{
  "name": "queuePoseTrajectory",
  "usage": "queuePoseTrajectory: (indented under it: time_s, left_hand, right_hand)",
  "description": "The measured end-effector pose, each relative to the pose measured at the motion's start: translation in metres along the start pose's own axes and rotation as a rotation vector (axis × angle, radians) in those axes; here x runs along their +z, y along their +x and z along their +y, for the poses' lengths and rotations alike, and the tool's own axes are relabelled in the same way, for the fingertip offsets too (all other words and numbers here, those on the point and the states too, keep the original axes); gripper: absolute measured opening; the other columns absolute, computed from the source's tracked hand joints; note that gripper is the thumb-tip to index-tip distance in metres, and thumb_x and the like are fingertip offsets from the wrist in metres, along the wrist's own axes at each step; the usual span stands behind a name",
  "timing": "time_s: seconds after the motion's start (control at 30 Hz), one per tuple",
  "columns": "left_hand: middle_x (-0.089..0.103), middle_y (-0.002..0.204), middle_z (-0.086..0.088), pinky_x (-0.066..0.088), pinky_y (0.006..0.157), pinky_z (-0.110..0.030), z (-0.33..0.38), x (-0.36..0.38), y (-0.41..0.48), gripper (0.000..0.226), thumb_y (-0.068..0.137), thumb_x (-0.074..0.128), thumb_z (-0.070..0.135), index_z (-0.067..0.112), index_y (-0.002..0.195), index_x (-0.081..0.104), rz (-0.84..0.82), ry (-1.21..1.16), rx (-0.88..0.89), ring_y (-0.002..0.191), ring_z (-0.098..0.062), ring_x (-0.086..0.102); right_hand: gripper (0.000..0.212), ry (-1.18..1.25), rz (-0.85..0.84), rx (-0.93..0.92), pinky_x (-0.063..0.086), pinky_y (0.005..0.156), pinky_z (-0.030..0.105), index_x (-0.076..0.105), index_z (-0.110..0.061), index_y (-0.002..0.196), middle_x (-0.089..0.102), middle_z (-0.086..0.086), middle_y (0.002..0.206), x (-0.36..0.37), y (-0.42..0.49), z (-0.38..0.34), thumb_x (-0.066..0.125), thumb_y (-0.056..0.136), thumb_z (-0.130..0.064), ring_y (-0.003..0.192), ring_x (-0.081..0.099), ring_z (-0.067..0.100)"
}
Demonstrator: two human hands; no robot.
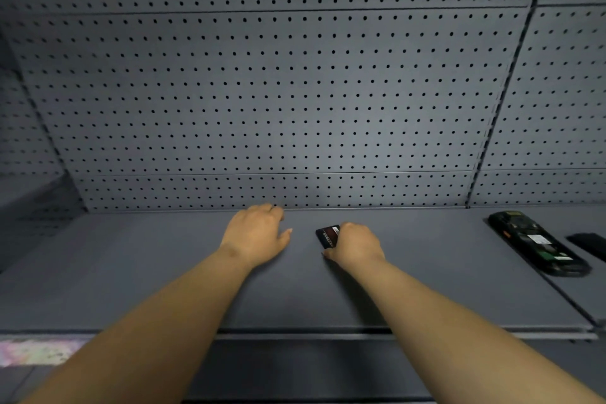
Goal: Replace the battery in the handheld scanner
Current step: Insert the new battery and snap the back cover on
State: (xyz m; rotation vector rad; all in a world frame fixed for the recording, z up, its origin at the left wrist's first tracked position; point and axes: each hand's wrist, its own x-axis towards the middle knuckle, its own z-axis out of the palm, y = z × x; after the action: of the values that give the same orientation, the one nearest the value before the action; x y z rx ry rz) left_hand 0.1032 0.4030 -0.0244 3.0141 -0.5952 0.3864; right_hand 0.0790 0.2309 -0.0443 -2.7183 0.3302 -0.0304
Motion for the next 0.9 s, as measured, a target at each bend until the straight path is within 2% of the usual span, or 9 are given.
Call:
queuePoseTrajectory:
  time_s: [0.2, 0.4, 0.47, 0.53, 0.6, 0.67, 0.77, 0.83, 0.9]
  left_hand:
    - [0.062, 0.12, -0.008, 0.045, 0.092, -0.036, 0.013, 0.002, 0.012, 0.04, 0.093, 0.044, 0.042, 0.012, 0.117, 0.056, 0.022, -0.165, -0.033, 0.111, -0.026, 0.056]
    - [0.066, 0.119, -0.008, 0.042, 0.092, -0.028, 0.062, -0.006, 0.043, 0.042, 0.092, 0.051, 0.04, 0.009, 0.118, 0.062, 0.013, -0.815, -0.15, 0.112, -0.022, 0.06]
    - [0.069, 0.111, -0.008, 0.048, 0.09, -0.029, 0.083, -0.009, 0.05, 0.037, 0.09, 0.056, 0.033, 0.006, 0.115, 0.063, 0.023, -1.056, -0.163, 0.099, -0.02, 0.064]
    - [0.067, 0.103, -0.009, 0.05, 0.076, -0.022, 0.106, -0.013, 0.053, 0.03, 0.089, 0.059, 0.02, 0.002, 0.114, 0.061, 0.01, -1.278, -0.191, 0.079, -0.015, 0.063]
    - [0.064, 0.095, -0.009, 0.048, 0.067, -0.018, 0.129, -0.015, 0.058, 0.015, 0.089, 0.059, 0.011, 0.006, 0.104, 0.059, -0.028, -1.413, -0.196, 0.07, -0.011, 0.061]
    - [0.063, 0.084, -0.006, 0.047, 0.063, -0.019, 0.153, -0.017, 0.063, 0.007, 0.089, 0.059, 0.008, 0.013, 0.09, 0.054, -0.037, -1.445, -0.178, 0.069, -0.011, 0.061]
    - [0.06, 0.078, -0.002, 0.05, 0.07, -0.021, 0.192, -0.016, 0.071, 0.016, 0.087, 0.061, 0.004, 0.016, 0.081, 0.052, -0.007, -1.422, -0.073, 0.072, -0.014, 0.059]
    - [0.058, 0.077, 0.002, 0.047, 0.065, -0.008, 0.217, -0.016, 0.075, 0.014, 0.085, 0.062, 0.002, 0.013, 0.086, 0.053, 0.036, -1.361, 0.021, 0.071, -0.009, 0.056]
    - [0.058, 0.077, 0.005, 0.043, 0.06, -0.001, 0.243, -0.015, 0.08, 0.015, 0.085, 0.063, 0.002, 0.011, 0.091, 0.053, 0.058, -1.308, 0.089, 0.068, -0.005, 0.053]
  right_hand:
    - [0.043, 0.189, 0.187, -0.016, 0.05, 0.084, 0.036, 0.056, -0.006, 0.111, 0.066, 0.016, 0.112, 0.0, -0.001, 0.005, 0.07, 0.077, -0.027, 0.106, 0.06, 0.033]
    - [0.043, 0.391, 0.449, -0.157, 0.04, 0.095, 0.03, 0.055, -0.008, 0.116, 0.06, 0.01, 0.117, -0.016, -0.006, 0.025, 0.071, 0.078, -0.021, 0.114, 0.05, 0.027]
    - [0.045, 0.415, 0.506, -0.17, 0.037, 0.098, 0.028, 0.054, -0.008, 0.119, 0.058, 0.009, 0.12, -0.024, -0.009, 0.038, 0.07, 0.079, -0.019, 0.118, 0.048, 0.025]
    - [0.045, 0.425, 0.563, -0.169, 0.035, 0.099, 0.025, 0.054, -0.008, 0.12, 0.057, 0.009, 0.121, -0.032, -0.011, 0.054, 0.07, 0.079, -0.018, 0.119, 0.047, 0.024]
    - [0.045, 0.415, 0.598, -0.17, 0.035, 0.099, 0.024, 0.054, -0.007, 0.12, 0.055, 0.009, 0.12, -0.04, -0.012, 0.071, 0.07, 0.079, -0.018, 0.118, 0.047, 0.024]
    - [0.046, 0.418, 0.622, -0.17, 0.036, 0.099, 0.026, 0.054, -0.005, 0.119, 0.054, 0.011, 0.12, -0.048, -0.013, 0.09, 0.071, 0.078, -0.016, 0.117, 0.048, 0.025]
    - [0.05, 0.455, 0.643, -0.18, 0.035, 0.098, 0.022, 0.049, -0.003, 0.123, 0.048, 0.013, 0.123, -0.064, -0.016, 0.124, 0.07, 0.078, -0.01, 0.117, 0.047, 0.025]
    - [0.055, 0.515, 0.618, -0.203, 0.035, 0.099, 0.018, 0.043, -0.002, 0.128, 0.045, 0.013, 0.127, -0.079, -0.018, 0.151, 0.069, 0.079, -0.005, 0.12, 0.047, 0.021]
    - [0.061, 0.576, 0.56, -0.215, 0.038, 0.108, 0.026, 0.038, -0.005, 0.133, 0.044, 0.012, 0.133, -0.096, -0.017, 0.181, 0.067, 0.08, -0.001, 0.124, 0.047, 0.019]
